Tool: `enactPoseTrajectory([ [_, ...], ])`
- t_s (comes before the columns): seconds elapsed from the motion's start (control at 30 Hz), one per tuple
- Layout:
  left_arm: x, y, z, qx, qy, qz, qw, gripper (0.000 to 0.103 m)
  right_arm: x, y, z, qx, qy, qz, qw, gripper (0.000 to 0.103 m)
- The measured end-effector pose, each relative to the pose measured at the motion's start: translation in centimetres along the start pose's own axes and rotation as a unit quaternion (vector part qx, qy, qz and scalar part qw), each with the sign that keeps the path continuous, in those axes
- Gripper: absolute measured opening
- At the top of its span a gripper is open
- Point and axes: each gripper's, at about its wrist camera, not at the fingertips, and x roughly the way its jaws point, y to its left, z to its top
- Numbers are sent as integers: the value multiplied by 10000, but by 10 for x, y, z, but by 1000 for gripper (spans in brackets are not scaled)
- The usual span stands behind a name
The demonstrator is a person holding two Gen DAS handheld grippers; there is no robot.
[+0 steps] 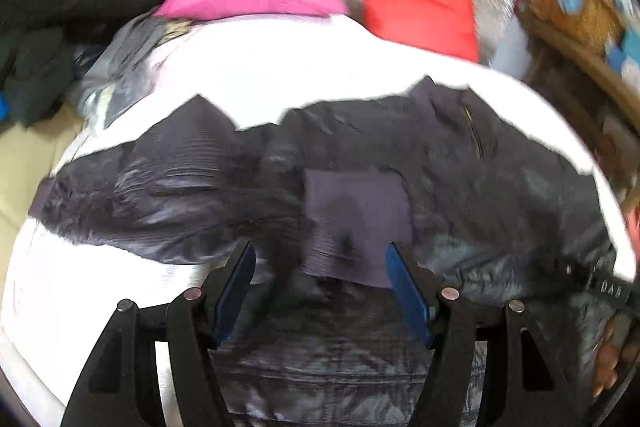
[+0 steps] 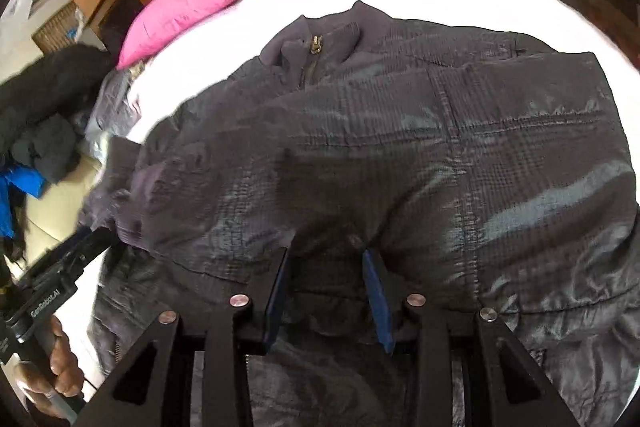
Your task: Fold large clothes
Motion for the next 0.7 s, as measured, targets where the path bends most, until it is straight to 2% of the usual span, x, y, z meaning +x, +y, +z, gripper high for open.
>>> enactPoseTrajectory([
  [0.13,-10,63,8,-920,-303,145,9952,73,-13,-2,2,106,-256,247,9993,41],
  [0.27,-12,129,9,-1807,-401,531,9813,75,-27,6,3,-1,-605,416,9973,41],
  [0.43,-4,212,-1,-2838,-282,939,9539,75,-26,16,2,-133,-701,459,9964,41],
  [0.5,0,249,-6,-3258,-286,1116,9384,75,-24,17,1,-166,-675,405,9968,41],
  [0.63,13,305,-20,-3985,-290,1200,9088,74,-23,14,1,-167,-633,339,9973,41],
  [0.7,21,326,-29,-4217,-268,1175,8987,74,-22,11,2,-139,-606,323,9975,41],
])
